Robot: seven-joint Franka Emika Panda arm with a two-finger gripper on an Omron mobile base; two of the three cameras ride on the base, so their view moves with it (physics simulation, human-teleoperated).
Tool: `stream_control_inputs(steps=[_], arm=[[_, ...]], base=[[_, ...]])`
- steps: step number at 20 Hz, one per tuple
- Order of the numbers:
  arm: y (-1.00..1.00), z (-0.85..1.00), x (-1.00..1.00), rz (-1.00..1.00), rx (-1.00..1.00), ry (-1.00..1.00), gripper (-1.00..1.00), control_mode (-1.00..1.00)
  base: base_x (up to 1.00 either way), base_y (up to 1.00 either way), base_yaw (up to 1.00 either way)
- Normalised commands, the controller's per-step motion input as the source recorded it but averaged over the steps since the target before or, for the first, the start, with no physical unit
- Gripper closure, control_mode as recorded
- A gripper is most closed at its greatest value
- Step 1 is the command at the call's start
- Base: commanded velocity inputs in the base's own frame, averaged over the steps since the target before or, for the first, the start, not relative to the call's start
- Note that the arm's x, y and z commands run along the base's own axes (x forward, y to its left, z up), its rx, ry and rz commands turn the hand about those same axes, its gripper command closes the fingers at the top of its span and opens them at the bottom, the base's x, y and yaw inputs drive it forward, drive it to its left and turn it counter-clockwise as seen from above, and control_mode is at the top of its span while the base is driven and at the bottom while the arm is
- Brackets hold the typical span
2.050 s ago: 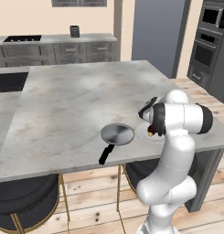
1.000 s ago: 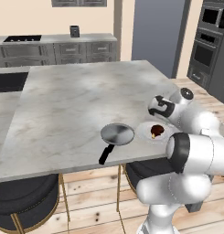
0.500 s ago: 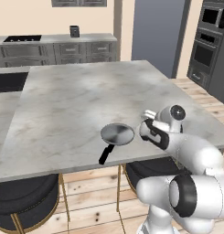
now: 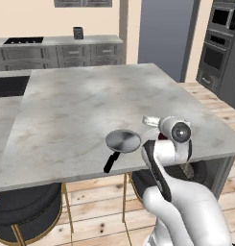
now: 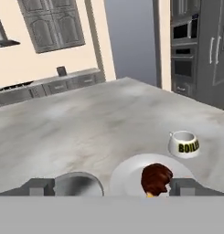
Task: Pick up the pan with the steak in it and place it on the dining table. Then place the steak on the plate.
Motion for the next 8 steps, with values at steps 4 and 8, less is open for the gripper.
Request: stream_control_inputs(steps=[4,8], arm=[[0.17,0.06,-0.65,0.00,-0.11,-0.50,-1.00,-1.00],[0.21,0.03,-0.55,-0.01,-0.07,-0.50,-1.00,-1.00]], base=[[0.00,0.00,0.00],[0.00,0.00,0.00]])
